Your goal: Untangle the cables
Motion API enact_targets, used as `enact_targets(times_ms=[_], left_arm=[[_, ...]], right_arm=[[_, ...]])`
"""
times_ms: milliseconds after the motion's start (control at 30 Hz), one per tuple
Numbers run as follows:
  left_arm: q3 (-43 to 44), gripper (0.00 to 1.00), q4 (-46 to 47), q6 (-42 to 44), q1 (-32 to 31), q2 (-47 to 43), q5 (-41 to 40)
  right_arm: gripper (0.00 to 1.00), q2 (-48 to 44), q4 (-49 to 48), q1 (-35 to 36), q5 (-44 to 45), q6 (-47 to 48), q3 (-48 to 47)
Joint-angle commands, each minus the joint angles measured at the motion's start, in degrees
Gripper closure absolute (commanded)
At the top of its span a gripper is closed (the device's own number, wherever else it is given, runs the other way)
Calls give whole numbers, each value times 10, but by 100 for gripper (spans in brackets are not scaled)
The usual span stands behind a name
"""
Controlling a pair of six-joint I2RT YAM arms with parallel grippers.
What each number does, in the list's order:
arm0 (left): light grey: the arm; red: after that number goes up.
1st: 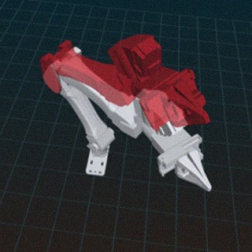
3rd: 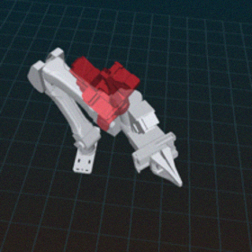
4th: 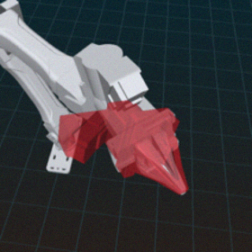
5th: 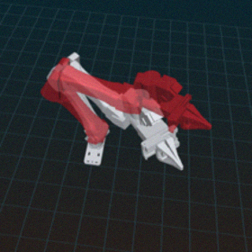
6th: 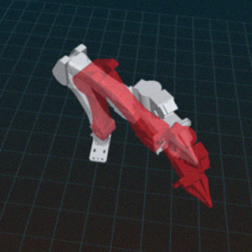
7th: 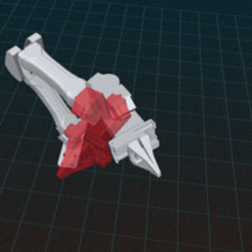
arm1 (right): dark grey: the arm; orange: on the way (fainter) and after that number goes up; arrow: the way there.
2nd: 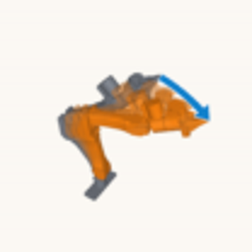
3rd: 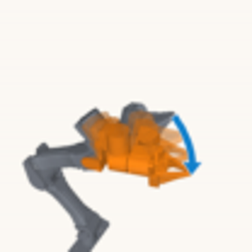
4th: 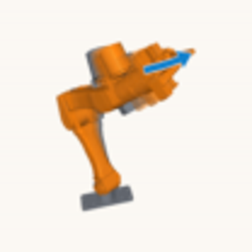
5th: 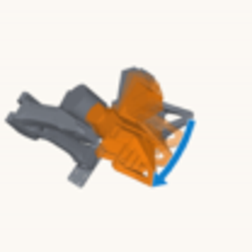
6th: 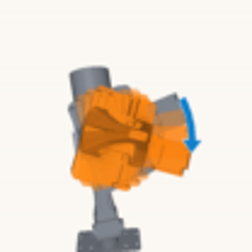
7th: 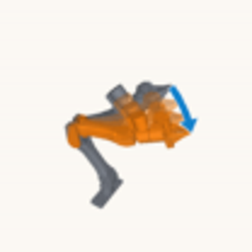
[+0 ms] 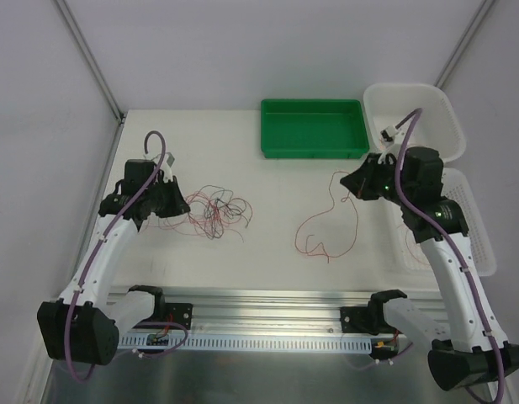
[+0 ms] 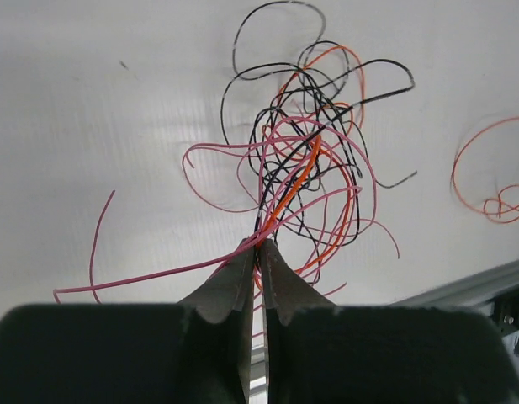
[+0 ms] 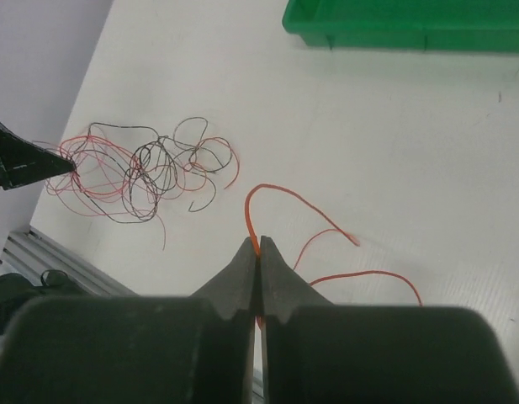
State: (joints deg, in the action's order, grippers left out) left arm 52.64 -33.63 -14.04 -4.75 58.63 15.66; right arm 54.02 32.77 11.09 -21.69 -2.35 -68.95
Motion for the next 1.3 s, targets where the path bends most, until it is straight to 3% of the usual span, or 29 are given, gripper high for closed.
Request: enact_targets(times_ms=[0,167,333,467,567,600,800,1100,1267], left_arm=[[-28,97,12,9,-8,28,58],[-52,90,12,17,-8,42,42],[-57,73,13,14,-8,32,25],[-61,66,14,10,-8,21,10],[-61,60,14,9,-8,18,-2],[-61,59,14,9,-8,14,-4],[-66,56,14,9,-8,2,-19],[-66,55,15,7,-8,-1,-13],[-65,55,15,7,-8,-1,-9]], right_arm=[[99,3,-19,26,13,10,79],[97,20,-20,97,70,19,176],[83,54,-47,146,101,19,261],[73,88,-71,164,106,12,278],[60,130,-71,187,122,18,265],[53,139,-66,197,126,19,260],[36,182,-40,222,198,12,228],[35,180,-74,227,268,-101,243],[26,173,-111,253,299,-180,265]])
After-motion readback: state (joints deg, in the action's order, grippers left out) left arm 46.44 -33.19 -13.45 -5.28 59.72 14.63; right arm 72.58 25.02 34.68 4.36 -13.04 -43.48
